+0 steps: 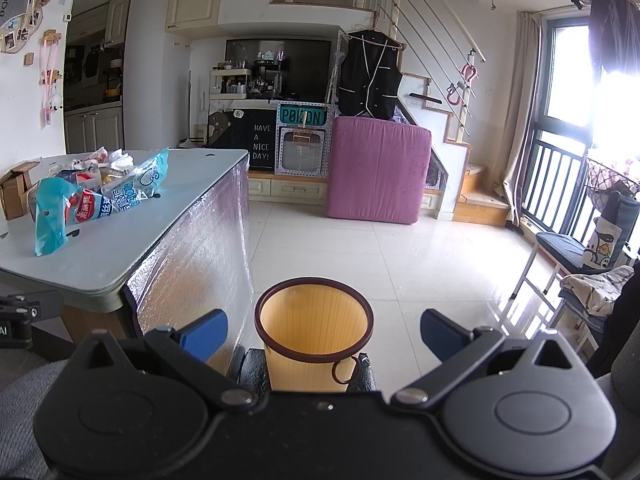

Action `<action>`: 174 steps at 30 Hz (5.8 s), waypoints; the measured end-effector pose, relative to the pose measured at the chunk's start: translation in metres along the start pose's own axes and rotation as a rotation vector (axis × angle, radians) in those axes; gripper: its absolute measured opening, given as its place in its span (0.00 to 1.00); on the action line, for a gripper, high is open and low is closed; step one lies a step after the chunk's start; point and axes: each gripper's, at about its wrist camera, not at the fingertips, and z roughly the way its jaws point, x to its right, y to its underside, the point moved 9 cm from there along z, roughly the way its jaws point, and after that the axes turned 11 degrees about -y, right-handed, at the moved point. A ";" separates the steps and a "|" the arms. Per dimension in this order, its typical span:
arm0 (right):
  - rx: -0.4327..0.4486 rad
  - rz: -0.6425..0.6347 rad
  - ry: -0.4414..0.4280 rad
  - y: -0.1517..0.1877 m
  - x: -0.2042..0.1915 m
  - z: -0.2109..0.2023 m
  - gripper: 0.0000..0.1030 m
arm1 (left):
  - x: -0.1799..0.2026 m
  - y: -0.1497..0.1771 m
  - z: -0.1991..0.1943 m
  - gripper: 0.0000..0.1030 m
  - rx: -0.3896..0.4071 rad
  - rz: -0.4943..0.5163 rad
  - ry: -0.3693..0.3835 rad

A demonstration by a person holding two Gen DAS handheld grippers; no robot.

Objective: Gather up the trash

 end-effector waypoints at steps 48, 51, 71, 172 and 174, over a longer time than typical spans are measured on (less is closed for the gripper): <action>-0.002 0.002 -0.004 0.004 -0.004 0.005 1.00 | 0.000 0.000 0.000 1.00 0.000 0.002 -0.001; -0.003 0.002 -0.004 0.004 -0.004 0.005 1.00 | 0.000 0.001 0.001 1.00 0.001 0.002 -0.002; 0.023 -0.055 -0.071 -0.026 -0.027 0.024 1.00 | -0.053 -0.015 0.009 1.00 0.026 -0.065 -0.106; -0.156 -0.025 -0.380 -0.096 -0.172 0.235 0.14 | -0.133 -0.119 0.259 0.59 -0.254 0.106 0.108; -0.146 -0.017 -0.396 -0.100 -0.168 0.229 0.13 | -0.130 -0.121 0.247 0.59 -0.215 0.086 0.107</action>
